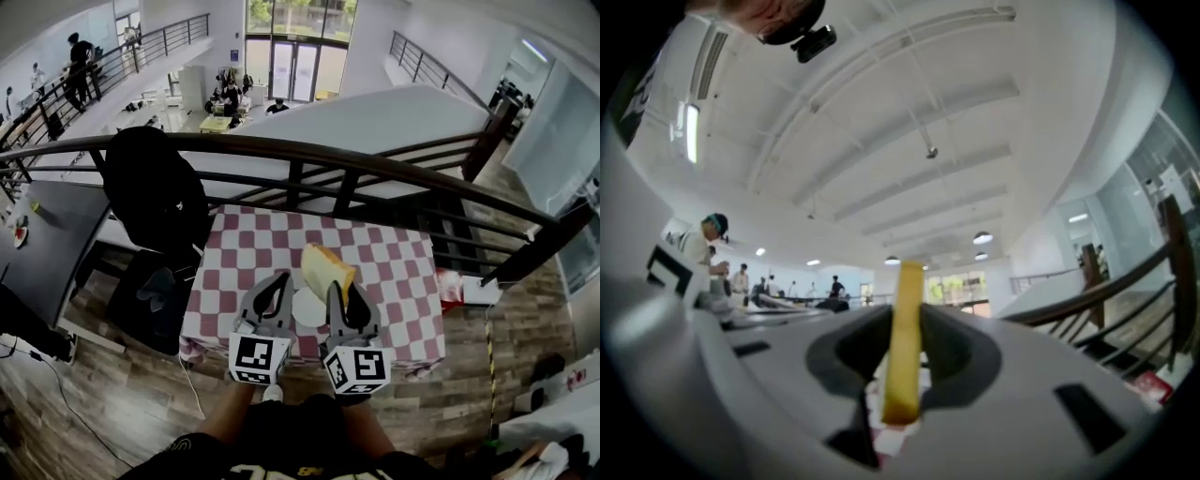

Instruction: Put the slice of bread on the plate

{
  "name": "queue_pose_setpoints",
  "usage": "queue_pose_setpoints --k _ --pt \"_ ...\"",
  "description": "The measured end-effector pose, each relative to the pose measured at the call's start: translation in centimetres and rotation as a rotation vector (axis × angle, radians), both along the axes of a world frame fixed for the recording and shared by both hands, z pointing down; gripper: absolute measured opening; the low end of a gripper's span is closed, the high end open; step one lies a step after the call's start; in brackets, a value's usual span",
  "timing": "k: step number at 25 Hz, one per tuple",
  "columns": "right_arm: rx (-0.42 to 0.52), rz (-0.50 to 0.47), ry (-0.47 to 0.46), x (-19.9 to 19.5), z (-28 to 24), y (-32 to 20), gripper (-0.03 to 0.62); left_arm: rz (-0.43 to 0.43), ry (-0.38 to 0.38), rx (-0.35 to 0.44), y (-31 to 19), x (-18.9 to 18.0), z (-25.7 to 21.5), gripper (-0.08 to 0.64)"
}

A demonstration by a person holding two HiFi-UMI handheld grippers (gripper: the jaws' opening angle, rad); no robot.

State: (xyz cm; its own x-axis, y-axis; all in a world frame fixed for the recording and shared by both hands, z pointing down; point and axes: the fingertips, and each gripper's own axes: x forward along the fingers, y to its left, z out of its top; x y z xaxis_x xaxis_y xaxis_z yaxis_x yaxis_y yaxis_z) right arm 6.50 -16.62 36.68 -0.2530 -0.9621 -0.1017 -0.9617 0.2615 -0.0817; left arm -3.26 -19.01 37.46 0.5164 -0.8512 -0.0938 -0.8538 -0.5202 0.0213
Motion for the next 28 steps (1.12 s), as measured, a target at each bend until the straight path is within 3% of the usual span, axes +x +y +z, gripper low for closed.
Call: queue_pose_setpoints --k 4,7,11,15,22,28 --pt "-0.035 -0.009 0.005 -0.9 1.5 -2.2 0.095 -0.06 -0.01 -0.059 -3.3 -1.6 2.0 0.018" --pt "-0.086 0.036 0.0 0.6 3.7 -3.9 0.095 -0.101 -0.016 -0.105 -5.5 -1.7 3.6 0.018" --pt "-0.14 0.076 -0.048 4.0 5.8 -6.4 0.095 -0.084 -0.013 -0.153 -7.3 0.0 5.4 0.018" --pt "-0.187 0.051 -0.056 5.7 8.0 -8.6 0.095 -0.061 -0.031 -0.218 -8.3 2.1 8.6 0.018" --pt "-0.335 -0.019 -0.063 5.2 13.8 -9.9 0.095 -0.074 -0.04 -0.329 -9.1 3.0 14.2 0.018" --pt "-0.445 -0.017 -0.066 5.4 18.1 -9.2 0.095 -0.068 -0.04 -0.39 -8.7 3.0 17.8 0.018"
